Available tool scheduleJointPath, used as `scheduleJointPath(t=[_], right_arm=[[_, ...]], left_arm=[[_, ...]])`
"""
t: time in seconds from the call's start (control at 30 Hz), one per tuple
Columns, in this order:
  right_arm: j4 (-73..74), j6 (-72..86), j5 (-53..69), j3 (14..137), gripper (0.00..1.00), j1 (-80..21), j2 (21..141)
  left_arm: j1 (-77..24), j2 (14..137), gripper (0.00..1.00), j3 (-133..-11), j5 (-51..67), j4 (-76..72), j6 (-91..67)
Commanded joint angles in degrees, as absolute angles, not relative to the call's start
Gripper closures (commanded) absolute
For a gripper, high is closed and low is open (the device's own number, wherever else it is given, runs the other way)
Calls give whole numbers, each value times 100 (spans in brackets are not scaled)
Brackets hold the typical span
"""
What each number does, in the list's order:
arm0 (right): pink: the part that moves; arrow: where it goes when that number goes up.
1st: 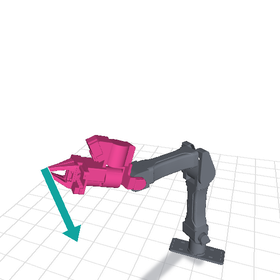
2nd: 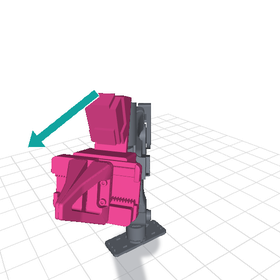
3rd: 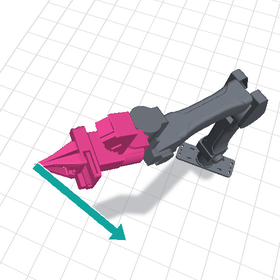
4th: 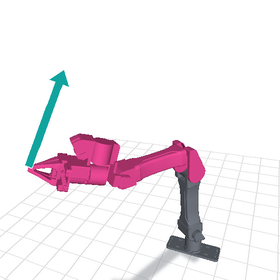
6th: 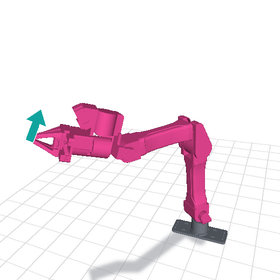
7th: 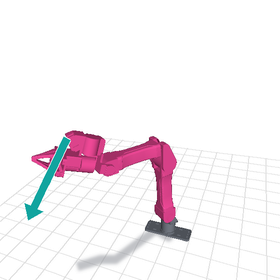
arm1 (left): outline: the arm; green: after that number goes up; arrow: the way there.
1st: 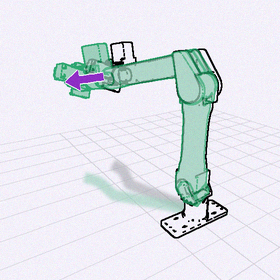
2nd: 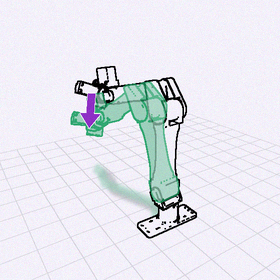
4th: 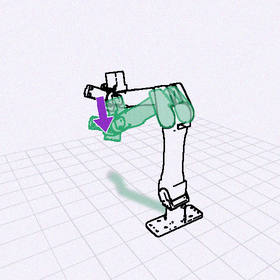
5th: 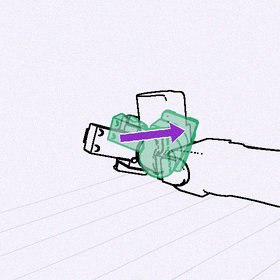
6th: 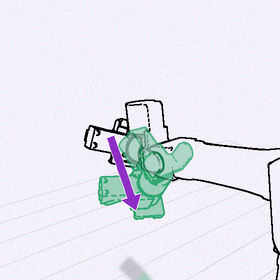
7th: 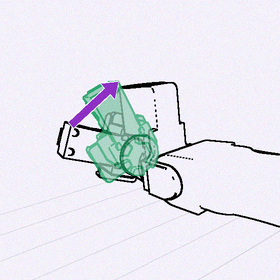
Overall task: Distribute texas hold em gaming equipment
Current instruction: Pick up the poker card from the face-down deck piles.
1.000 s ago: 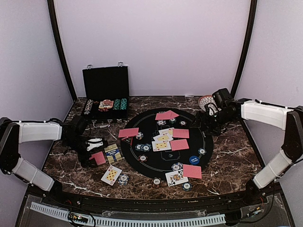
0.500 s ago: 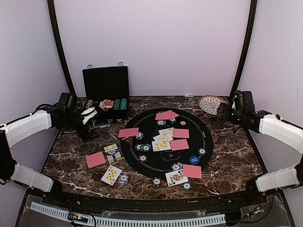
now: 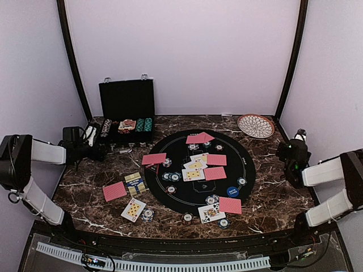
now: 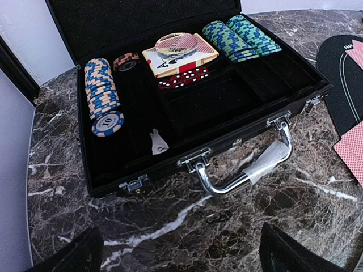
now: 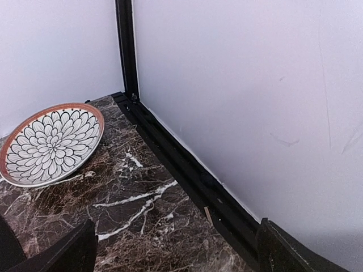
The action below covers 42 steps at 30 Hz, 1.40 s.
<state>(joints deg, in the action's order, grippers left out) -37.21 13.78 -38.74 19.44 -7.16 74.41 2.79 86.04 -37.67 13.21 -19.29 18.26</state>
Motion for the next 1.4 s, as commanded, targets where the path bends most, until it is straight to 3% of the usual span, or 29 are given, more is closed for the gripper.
scheduleJointPath(t=[0.0,0.47,0.57,0.63,0.83,1.37], right_arm=[[-5914,654,-3726,1617,1,-694,7949],[-7492,261,-3005,1212,2,-625,8560],[-7804,268,-2702,958,2,-572,8554],[-8851,74,-2450,749,2,-542,9015],[-7586,464,-2503,1209,2,-345,8828],[-7653,459,-2326,1260,1,-271,8901]], left_arm=[[358,8695,1,-3592,1527,-3109,1170],[391,8755,1,-1929,1546,-6295,554],[385,9068,1,-1249,1571,-7915,550],[369,8934,1,-1194,1643,-7801,630],[371,8985,1,-1468,1518,-7357,572],[375,9017,1,-1467,1495,-7427,564]])
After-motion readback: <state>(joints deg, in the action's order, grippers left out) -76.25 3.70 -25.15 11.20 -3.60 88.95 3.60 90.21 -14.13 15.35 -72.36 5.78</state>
